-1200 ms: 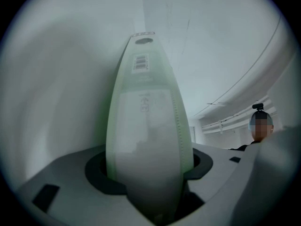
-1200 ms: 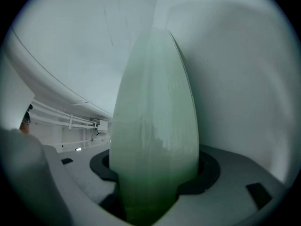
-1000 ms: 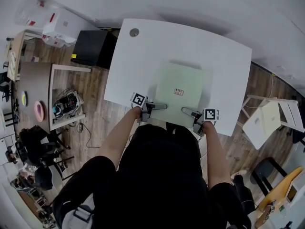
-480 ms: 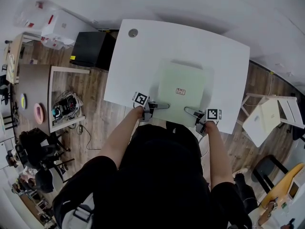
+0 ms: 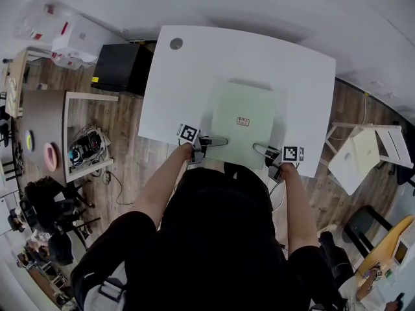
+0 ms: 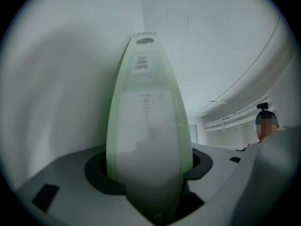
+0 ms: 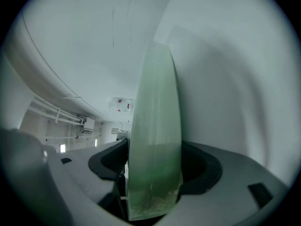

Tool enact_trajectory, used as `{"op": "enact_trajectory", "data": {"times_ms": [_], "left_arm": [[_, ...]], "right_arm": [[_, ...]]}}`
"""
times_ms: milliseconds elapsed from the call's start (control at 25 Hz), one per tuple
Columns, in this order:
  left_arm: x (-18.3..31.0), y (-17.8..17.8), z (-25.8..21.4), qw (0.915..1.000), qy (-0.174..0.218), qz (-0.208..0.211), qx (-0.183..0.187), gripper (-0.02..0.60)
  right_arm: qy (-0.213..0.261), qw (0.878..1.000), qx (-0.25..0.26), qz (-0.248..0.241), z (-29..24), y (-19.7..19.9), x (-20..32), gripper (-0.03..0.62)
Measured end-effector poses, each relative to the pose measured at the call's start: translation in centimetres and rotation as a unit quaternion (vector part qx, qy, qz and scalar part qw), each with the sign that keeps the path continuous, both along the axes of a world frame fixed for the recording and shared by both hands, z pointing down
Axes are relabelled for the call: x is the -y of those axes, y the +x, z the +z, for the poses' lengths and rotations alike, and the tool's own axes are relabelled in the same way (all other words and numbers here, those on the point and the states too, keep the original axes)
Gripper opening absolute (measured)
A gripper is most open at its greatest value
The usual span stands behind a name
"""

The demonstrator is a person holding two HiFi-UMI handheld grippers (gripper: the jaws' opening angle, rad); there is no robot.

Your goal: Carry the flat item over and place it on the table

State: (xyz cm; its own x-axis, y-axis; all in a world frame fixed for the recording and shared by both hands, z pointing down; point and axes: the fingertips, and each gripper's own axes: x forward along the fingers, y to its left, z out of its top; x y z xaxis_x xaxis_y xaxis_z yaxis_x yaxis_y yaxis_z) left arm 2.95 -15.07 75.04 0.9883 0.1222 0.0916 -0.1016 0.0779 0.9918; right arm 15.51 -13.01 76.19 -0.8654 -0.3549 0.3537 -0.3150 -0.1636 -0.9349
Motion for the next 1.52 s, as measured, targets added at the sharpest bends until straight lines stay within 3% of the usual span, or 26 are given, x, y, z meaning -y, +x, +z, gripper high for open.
{"op": "enact_trajectory", "data": {"times_ms": [160,280,1000,1520], "left_arm": [[0.4,0.2,0.1,0.9987,0.051,0.008,0.001,0.307],[0.6,0.0,0.1,0.9974,0.069,0.012,0.014,0.316],[0.0,-3.1,0.2,0.9916,0.113,0.019,0.061,0.347],[0.3,-4.7,-0.2,0.9868,0.134,0.001,0.091,0.356]], "right_arm": [[0.009,1.0,0.006,0.003,0.1,-0.1,0.1,0.322],[0.004,1.0,0.006,0.002,0.2,-0.2,0.1,0.322],[0.005,1.0,0.002,-0.015,0.2,-1.8,0.5,0.322],[0.015,1.0,0.005,-0.013,0.2,-2.2,1.1,0.322]]}}
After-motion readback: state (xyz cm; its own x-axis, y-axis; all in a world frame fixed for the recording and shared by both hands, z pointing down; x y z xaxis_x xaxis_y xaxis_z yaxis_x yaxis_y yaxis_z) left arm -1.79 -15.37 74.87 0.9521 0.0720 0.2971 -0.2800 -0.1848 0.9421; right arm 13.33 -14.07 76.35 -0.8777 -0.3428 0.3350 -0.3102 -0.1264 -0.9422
